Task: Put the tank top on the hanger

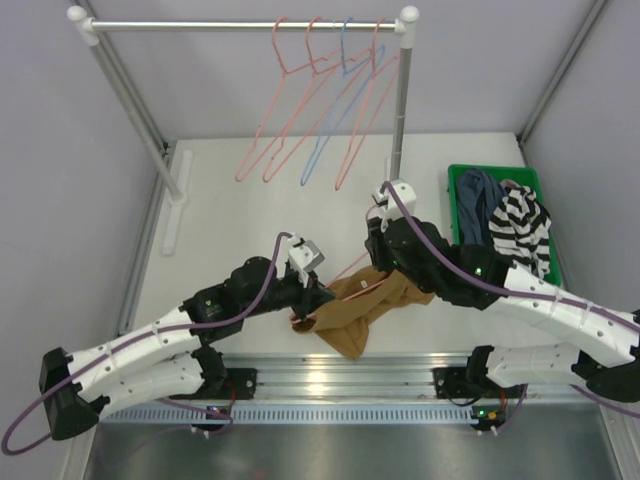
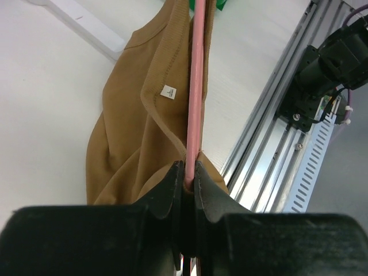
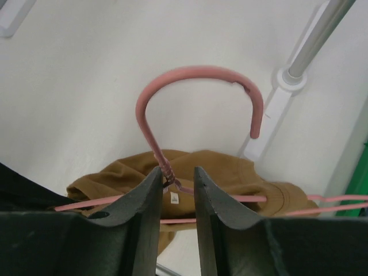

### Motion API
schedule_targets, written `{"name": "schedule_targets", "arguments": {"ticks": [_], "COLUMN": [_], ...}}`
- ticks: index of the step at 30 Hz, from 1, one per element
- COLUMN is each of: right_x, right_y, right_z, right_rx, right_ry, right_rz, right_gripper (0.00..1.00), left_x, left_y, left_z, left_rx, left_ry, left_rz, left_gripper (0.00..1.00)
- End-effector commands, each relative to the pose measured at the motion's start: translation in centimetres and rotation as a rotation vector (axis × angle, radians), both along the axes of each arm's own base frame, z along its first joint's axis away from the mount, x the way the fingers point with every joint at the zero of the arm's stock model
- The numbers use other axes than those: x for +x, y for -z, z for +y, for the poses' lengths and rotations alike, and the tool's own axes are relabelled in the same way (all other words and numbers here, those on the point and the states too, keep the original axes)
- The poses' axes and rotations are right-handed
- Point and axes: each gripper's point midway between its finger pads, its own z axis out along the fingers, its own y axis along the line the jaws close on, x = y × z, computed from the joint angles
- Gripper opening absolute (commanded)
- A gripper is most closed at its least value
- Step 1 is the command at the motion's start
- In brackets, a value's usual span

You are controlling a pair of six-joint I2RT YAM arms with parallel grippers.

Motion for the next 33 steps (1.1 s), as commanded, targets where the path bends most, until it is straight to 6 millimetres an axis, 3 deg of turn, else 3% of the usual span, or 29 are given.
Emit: {"name": "schedule_targets", "arguments": {"ticks": [1,9,16,21,22,33], "right_x": [0.0,0.2,0.3,0.3,0.2,0.0], "right_y": [-2.4,-1.9,-2.8,-3.3,-3.7,-5.6], "right_z": [0.8,1.5,1.4,1.3,1.1,-1.2], "right_rx": [0.067,0.052,0.067,0.083,0.094,0.157], "right_ry": [-0.010,-0.022,-0.022,-0.025,-0.024,0.028], "right_rz": [-0.037,-0.035,-0.055,-0.068,-0.075,-0.126], "right_gripper": [0.28,0.56,0.81,0.89,0.89,0.91], "left_x": [1.3,1.4,1.0,1.7,1.7,2.8], "left_y": [-2.7,-2.2,-0.4,0.6,1.8,5.4], "left_z": [-0.1,0.6,1.8,2.8,3.3,5.9], "left_rx": [-0.157,-0.205,-0.211,-0.208,-0.172,-0.146], "left_ry": [-0.092,-0.139,-0.179,-0.263,-0.285,-0.488], "left_rz": [-0.029,-0.022,0.021,0.043,0.063,0.159], "left_gripper": [0.00,0.00,0.00,0.00,0.00,0.00]}}
